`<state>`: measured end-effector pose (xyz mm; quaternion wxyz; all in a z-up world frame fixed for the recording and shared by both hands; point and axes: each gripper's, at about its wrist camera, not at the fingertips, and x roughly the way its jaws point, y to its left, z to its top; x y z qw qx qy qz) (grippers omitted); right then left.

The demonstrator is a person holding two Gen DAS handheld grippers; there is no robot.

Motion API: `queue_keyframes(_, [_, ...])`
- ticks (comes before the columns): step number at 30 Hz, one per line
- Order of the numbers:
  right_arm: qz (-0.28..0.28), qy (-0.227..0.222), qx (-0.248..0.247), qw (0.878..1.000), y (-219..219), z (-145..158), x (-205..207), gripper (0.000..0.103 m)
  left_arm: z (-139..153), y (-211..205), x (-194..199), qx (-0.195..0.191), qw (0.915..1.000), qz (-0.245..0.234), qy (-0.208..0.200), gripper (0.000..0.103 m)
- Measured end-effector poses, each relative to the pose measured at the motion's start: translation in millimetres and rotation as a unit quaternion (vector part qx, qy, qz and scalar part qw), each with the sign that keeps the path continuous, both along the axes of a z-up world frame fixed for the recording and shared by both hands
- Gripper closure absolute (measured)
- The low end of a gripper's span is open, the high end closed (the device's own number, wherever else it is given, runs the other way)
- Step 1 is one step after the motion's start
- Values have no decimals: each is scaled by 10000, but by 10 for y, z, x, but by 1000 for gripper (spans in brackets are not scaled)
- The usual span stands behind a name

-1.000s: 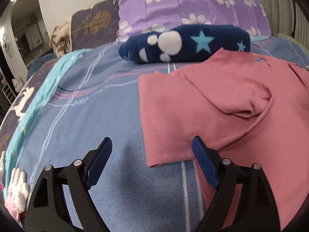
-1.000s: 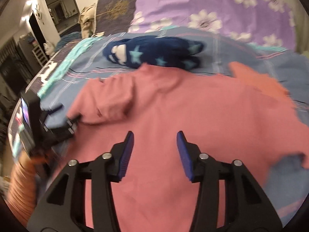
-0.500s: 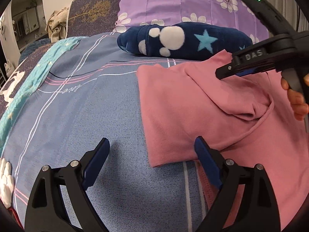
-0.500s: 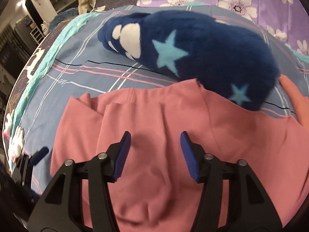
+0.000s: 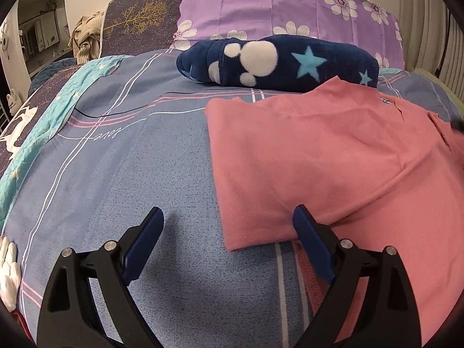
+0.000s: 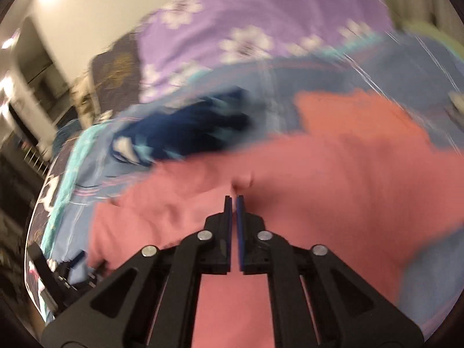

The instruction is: Fold small clothes

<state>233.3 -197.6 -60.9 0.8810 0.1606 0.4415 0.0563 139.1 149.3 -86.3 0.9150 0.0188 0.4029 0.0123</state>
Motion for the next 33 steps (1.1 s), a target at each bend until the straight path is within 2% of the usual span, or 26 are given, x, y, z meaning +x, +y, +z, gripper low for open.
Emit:
queue_keyframes(3, [-150, 378, 393, 9984, -288, -279, -94, 94, 3, 0, -1, 12, 10000, 33, -15, 10])
queue_keyframes(4, [-146, 438, 690, 9965, -367, -339, -95, 88, 4, -1, -1, 32, 10000, 49, -17, 9])
queue_keyframes(5, [-96, 457, 829, 9955, -400, -352, -75, 73, 3, -9, 1, 72, 10000, 64, -19, 9])
queue_keyframes(7, [77, 412, 1022, 9939, -386, -350, 22, 58, 3, -27, -3, 160, 9998, 78, -33, 8])
queue_keyframes(9, [245, 344, 962, 9945, -303, -304, 167, 58, 6, -54, -10, 276, 9996, 94, -61, 8])
queue_keyframes(13, [715, 501, 890, 9922, 12, -302, 450, 49, 4, -88, -16, 455, 9988, 143, -82, 6])
queue_keyframes(16, [955, 635, 520, 9920, 322, -443, 574, 43, 5, -79, -14, 468, 9987, 158, -84, 5])
queue_keyframes(17, [993, 546, 259, 9932, 418, -441, 578, 56, 8, -69, -18, 449, 9988, 156, -90, 5])
queue_keyframes(18, [1070, 404, -85, 9934, 537, -414, 560, 75, 12, -63, -26, 425, 9989, 157, -105, 5])
queue_keyframes(19, [1166, 388, -228, 9922, 609, -383, 540, 99, 30, -47, -44, 380, 9990, 159, -162, 5])
queue_keyframes(22, [893, -53, 49, 9960, 473, -128, 365, 100, 146, -7, -173, 197, 9981, 122, -566, 5])
queue_keyframes(24, [716, -338, 44, 9969, 300, 63, 251, 100, 263, 31, -331, -101, 9951, -20, -985, 1])
queue_keyframes(26, [365, -528, -175, 9978, 57, 215, 162, 100, 307, 36, -408, -301, 9927, -192, -1155, 1])
queue_keyframes(28, [124, -517, -402, 9978, -197, 223, 144, 100, 275, -10, -360, -248, 9943, -229, -1010, 1])
queue_keyframes(31, [16, 24, -49, 10000, -455, -68, 175, 99, 164, -115, -218, 14, 9981, -254, -569, 1])
queue_keyframes(33, [-90, 212, -131, 9996, -519, -211, 169, 99, 113, -182, -179, 203, 9984, -310, -416, 1])
